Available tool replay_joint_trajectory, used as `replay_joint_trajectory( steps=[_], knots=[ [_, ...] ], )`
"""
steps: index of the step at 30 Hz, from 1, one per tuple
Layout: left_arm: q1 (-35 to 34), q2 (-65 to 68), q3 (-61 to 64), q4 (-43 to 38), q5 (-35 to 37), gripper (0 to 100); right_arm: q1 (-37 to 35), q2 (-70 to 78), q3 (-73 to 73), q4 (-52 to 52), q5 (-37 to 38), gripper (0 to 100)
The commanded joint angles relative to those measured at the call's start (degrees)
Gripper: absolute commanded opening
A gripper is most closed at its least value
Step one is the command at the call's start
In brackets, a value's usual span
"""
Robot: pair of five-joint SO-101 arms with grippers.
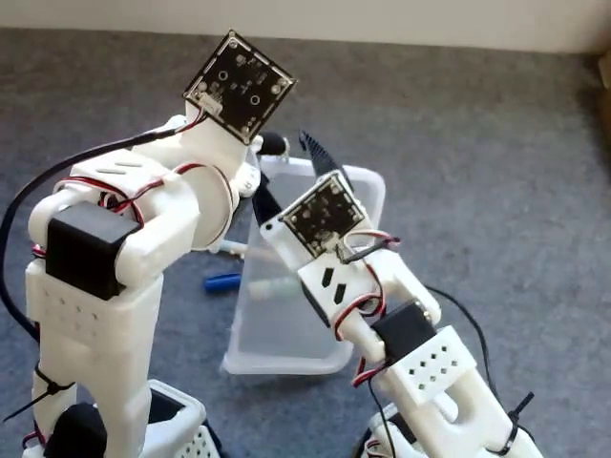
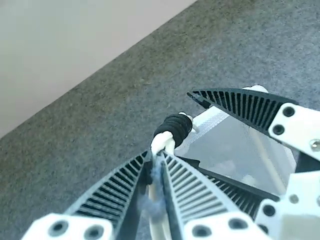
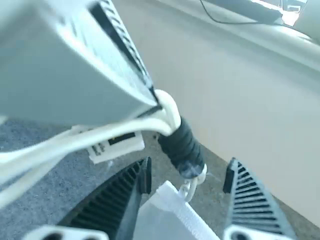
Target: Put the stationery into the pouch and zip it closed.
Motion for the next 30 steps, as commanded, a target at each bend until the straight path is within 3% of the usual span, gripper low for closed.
replay_joint_trajectory(
  steps=[1,11,16,19,23,30],
  knots=[
    [1.19,-1.89,-0.92,0.35,-0.44,1,-0.75,0.75,-5.49,-1.71,0.79,22.5],
    [1.19,-1.89,-0.84,0.44,-0.35,1,-0.84,4.09,-7.52,-1.71,0.79,22.2],
    [1.19,-1.8,-0.84,0.26,-0.35,1,-0.84,4.09,-7.52,-1.71,0.88,13.6],
    [1.19,-1.8,-0.84,0.35,-0.35,1,-1.8,4.09,-7.52,-1.89,0.88,13.3],
    [1.19,-1.8,-0.84,0.44,-0.35,1,-2.07,4.62,-7.08,-7.25,1.05,12.7],
    [1.19,-1.8,-0.75,0.44,-0.35,1,-4.62,4.18,-6.99,-9.36,7.03,9.7]
  ],
)
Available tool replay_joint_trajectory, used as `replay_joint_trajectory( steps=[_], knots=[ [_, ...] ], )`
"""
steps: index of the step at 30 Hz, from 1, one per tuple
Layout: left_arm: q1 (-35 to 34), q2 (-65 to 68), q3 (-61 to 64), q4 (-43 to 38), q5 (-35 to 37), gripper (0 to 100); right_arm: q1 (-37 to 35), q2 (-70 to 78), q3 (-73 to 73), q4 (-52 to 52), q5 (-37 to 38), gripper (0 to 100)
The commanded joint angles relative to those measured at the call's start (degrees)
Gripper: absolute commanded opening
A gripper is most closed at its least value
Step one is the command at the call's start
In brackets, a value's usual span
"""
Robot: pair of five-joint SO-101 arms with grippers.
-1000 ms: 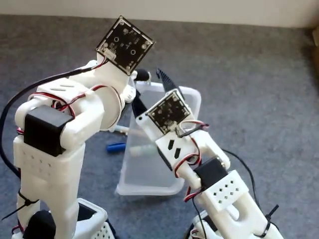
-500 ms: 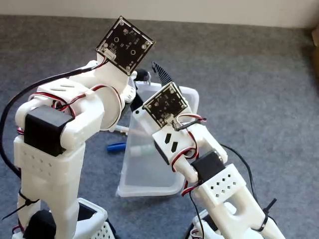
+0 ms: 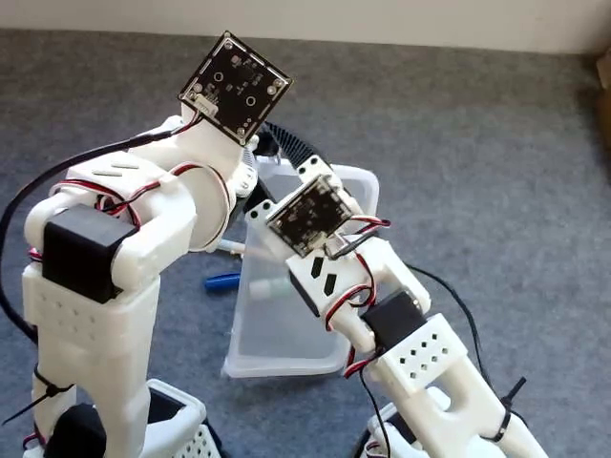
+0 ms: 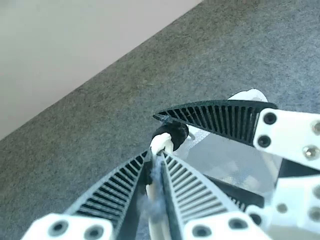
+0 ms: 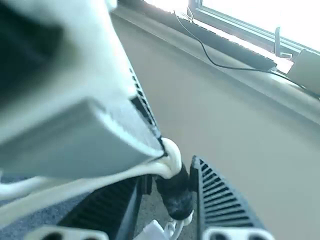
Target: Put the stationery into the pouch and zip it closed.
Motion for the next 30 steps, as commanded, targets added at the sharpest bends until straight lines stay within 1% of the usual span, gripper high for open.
replay_joint_trajectory(
  steps=[1,6,13,16,17,19,20,21,25,30],
  knots=[
    [1.19,-1.63,-0.75,0.35,-0.35,1,-1.8,-0.31,-3.03,-2.15,1.93,8.8],
    [1.19,-1.63,-0.75,0.35,-0.35,1,-1.36,-0.31,-2.77,-1.71,1.93,8.7],
    [1.19,-1.63,-0.75,0.35,-0.35,1,-1.27,-0.31,-1.45,2.33,1.67,8.6],
    [1.19,-1.63,-0.75,0.35,-0.35,1,-0.04,-0.4,-1.36,2.33,1.58,8.1],
    [1.19,-1.63,-0.75,0.26,-0.35,1,0.31,-0.4,-1.36,2.33,1.58,6.8],
    [1.19,-1.63,-0.84,0.35,-0.35,1,0.84,-0.4,-1.54,2.33,1.58,0.6],
    [1.19,-1.71,-0.92,0.35,-0.35,2,1.19,-0.4,-1.63,2.33,1.58,0.2],
    [1.19,-1.89,-0.92,0.35,-0.35,3,1.45,-0.4,-1.63,2.33,1.58,0.9],
    [0.66,-2.24,-1.54,0.7,0.0,17,2.33,-0.4,-1.45,2.33,1.58,0.5],
    [1.1,-2.24,-3.47,3.78,-0.26,19,2.95,-0.4,-1.45,2.33,1.58,0.5]
  ],
)
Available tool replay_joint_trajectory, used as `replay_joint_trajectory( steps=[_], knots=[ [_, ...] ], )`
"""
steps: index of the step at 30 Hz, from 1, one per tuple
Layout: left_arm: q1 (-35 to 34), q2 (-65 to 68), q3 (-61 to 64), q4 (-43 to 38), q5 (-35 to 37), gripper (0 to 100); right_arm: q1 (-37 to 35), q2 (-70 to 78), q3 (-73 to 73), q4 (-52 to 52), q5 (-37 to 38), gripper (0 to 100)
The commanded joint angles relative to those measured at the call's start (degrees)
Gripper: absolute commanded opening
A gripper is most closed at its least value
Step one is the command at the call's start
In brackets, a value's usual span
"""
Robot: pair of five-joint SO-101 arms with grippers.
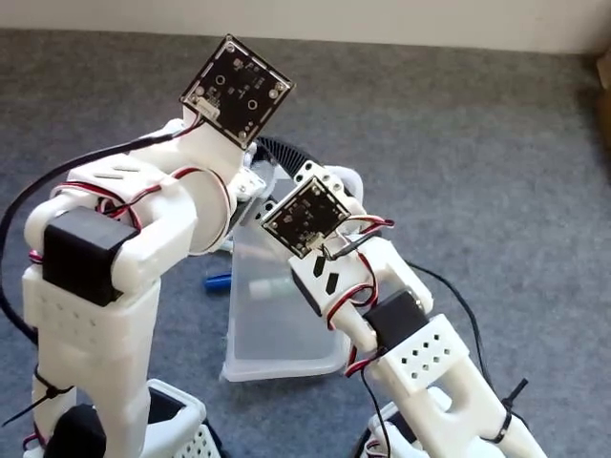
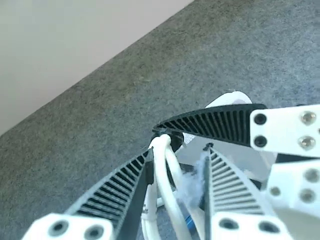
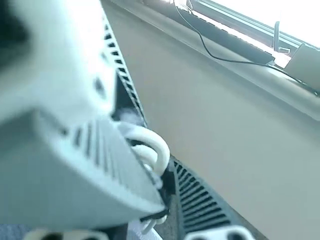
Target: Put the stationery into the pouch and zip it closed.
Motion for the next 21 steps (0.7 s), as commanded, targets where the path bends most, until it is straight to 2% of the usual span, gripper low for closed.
replay_joint_trajectory(
  steps=[1,6,8,17,21],
  knots=[
    [1.01,-1.8,-4.18,3.08,-0.26,19,1.27,-0.31,-1.45,0.22,0.44,0.5],
    [-0.04,-1.89,-6.37,4.4,-0.35,19,1.89,-0.31,-1.45,0.22,0.35,0.5],
    [-1.8,-2.15,-6.55,4.57,-0.35,19,2.51,-0.22,-1.63,0.22,-1.85,0.5],
    [-5.14,-14.81,-5.76,4.48,-0.09,18,5.93,-0.22,-1.89,0.48,-8.18,0.5],
    [-11.03,-17.8,-2.86,4.4,0.0,18,5.76,-0.22,-6.99,7.96,-10.81,0.5]
  ],
)
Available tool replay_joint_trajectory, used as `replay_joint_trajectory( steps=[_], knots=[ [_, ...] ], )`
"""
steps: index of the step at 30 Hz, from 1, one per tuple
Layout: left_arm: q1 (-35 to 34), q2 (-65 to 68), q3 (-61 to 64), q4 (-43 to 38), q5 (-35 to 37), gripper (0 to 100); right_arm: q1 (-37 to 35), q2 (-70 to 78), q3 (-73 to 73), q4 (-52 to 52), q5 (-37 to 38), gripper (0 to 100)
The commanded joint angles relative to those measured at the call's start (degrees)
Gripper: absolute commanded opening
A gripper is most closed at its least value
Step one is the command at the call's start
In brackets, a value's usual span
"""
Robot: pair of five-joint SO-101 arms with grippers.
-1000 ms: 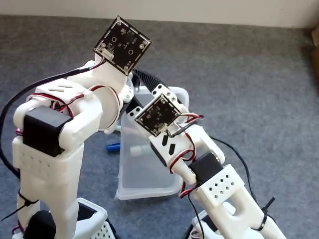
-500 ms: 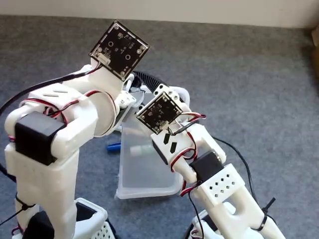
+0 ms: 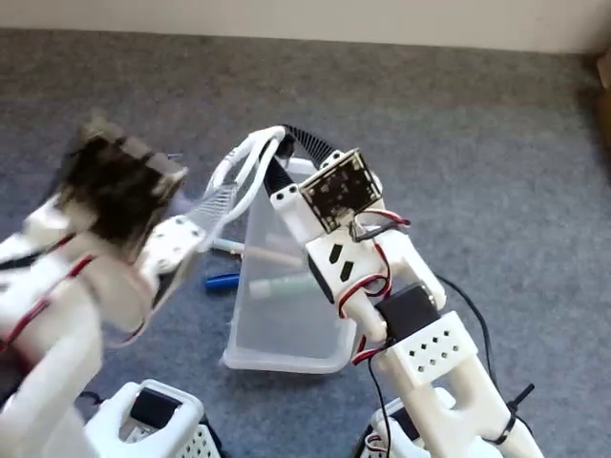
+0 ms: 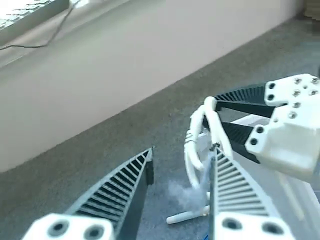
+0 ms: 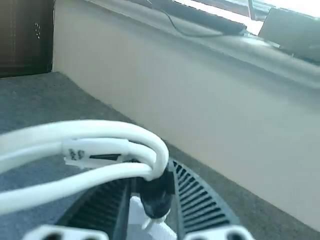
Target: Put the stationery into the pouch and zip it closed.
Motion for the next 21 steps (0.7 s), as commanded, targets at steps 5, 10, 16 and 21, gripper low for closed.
replay_joint_trajectory(
  steps=[5,10,16,21],
  knots=[
    [-10.59,-8.66,6.29,0.18,0.35,18,0.48,0.31,-18.68,15.08,-6.68,0.5],
    [-12.26,-15.78,11.21,0.09,2.81,18,0.48,0.4,-28.97,22.64,-7.47,0.5],
    [-12.18,-21.93,16.13,0.18,5.01,18,0.48,1.54,-34.59,23.6,-7.38,0.5],
    [-12.26,-28.09,20.97,0.18,5.63,18,0.75,11.12,-42.51,22.73,-7.03,0.5]
  ],
)
